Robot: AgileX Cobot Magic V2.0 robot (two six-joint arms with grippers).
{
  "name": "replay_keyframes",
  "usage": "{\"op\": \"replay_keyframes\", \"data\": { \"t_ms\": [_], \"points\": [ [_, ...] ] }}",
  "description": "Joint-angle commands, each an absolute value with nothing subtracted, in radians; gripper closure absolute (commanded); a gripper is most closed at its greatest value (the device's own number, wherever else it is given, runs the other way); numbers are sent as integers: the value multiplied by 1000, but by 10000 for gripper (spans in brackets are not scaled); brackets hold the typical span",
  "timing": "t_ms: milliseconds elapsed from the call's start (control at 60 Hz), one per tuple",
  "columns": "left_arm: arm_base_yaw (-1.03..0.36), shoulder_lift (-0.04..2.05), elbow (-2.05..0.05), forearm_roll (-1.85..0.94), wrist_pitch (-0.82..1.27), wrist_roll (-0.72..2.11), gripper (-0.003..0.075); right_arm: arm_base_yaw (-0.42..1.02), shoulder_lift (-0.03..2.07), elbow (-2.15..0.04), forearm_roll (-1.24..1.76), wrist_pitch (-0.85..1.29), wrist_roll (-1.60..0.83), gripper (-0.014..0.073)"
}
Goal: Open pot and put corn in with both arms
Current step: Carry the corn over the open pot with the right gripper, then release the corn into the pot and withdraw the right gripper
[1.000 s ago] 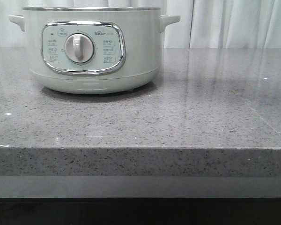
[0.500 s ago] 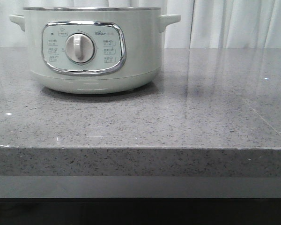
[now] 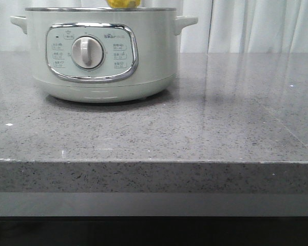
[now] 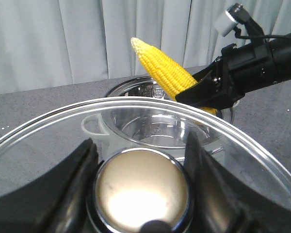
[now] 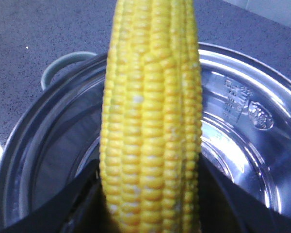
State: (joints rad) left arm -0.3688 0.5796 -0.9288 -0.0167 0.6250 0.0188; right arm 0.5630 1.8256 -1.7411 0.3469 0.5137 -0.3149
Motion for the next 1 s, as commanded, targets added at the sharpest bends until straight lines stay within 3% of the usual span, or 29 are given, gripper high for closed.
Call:
{"op": "replay_keyframes", "data": {
  "t_ms": [0,650,833,983],
  "points": [
    [-370,577,-964,-23,474,19,555,562,1791,-1780,362,448,-331,314],
    [-370,577,-964,-23,481,19,555,562,1837,-1788,327,486,-331,309],
    [-370,577,-964,-23,481,19,555,562,1837,-1788,318,488,-331,153],
    [-370,577,-964,-23,481,19,555,562,1837,-1788,318,488,-331,123]
  ]
}}
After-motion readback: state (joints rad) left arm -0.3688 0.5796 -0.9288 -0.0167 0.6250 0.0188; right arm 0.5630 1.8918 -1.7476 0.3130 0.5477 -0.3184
